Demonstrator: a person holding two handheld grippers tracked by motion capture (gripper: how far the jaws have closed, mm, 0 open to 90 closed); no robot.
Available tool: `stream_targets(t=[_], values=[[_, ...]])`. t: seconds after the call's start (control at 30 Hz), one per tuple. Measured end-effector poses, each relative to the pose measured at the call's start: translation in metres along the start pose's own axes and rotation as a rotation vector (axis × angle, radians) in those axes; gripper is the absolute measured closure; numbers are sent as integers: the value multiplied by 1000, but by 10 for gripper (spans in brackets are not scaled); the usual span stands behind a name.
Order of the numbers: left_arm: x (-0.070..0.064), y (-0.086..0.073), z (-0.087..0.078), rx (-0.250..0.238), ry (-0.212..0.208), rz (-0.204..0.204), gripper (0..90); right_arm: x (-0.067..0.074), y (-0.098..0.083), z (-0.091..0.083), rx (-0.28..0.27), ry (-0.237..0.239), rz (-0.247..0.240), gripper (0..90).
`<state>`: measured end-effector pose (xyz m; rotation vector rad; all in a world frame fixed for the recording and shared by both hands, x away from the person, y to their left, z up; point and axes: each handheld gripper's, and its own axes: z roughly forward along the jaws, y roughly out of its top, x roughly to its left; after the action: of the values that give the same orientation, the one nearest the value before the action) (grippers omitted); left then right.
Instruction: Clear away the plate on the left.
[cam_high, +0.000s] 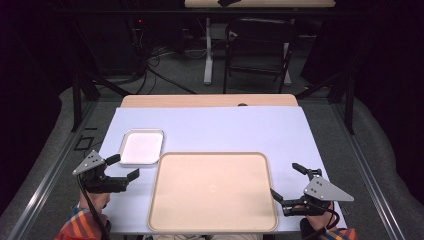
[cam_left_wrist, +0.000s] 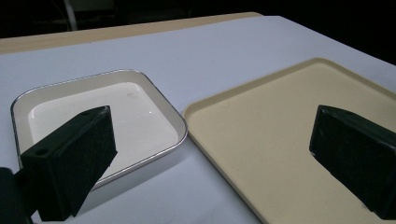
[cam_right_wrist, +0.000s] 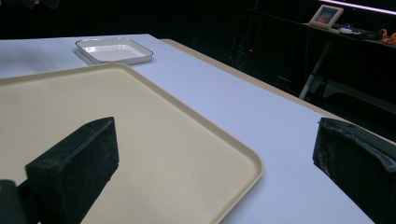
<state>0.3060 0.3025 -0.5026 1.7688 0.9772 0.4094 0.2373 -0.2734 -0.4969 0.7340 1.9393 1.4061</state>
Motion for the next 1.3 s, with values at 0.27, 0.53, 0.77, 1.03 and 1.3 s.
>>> stream_targets(t=[0.27, 0.53, 0.77, 1.03, 1.3], values=[[16, 3, 11, 34, 58, -47, 0, 0, 0, 1, 10, -1, -2, 0], [35, 5, 22, 86, 106, -83, 0, 0, -1, 2, 18, 3, 0, 0], [55, 7, 32, 123, 142, -123, 16, 0, -1, 3, 29, 1, -11, 0], [76, 5, 37, 153, 178, -176, 27, 1, -1, 4, 36, 4, -11, 0], [89, 4, 46, 199, 211, -190, 68, 1, -1, 5, 48, 7, -14, 0]])
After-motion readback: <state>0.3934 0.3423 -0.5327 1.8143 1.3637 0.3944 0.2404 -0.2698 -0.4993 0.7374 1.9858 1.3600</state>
